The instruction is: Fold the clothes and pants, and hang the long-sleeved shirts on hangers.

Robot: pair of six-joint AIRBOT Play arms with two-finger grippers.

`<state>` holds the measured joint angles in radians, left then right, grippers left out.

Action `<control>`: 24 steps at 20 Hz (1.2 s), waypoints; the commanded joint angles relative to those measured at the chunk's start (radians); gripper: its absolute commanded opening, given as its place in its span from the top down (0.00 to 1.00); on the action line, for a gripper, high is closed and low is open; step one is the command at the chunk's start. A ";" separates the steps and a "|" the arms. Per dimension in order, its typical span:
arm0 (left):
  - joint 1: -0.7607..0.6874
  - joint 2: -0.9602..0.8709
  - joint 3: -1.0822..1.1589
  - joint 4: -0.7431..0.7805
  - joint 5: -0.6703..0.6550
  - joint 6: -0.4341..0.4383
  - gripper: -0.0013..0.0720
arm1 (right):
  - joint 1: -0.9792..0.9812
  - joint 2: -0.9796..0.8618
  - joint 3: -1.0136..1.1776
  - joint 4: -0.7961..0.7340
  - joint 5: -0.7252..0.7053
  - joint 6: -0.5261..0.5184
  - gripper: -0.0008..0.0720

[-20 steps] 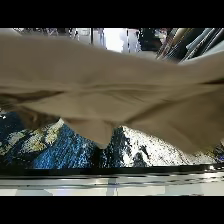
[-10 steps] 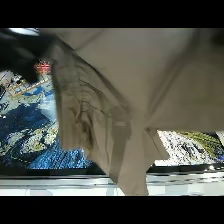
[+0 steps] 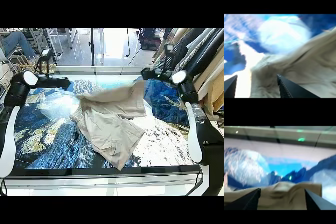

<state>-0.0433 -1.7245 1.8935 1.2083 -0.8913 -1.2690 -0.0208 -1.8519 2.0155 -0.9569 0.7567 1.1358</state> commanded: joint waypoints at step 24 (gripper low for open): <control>0.211 -0.051 -0.154 -0.200 -0.638 -0.147 0.25 | -0.048 -0.011 -0.455 -0.108 0.228 0.095 0.98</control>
<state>0.1898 -1.7695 1.7466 1.0134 -1.5425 -1.3754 -0.0830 -1.8606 1.4818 -0.9367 1.1809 1.1137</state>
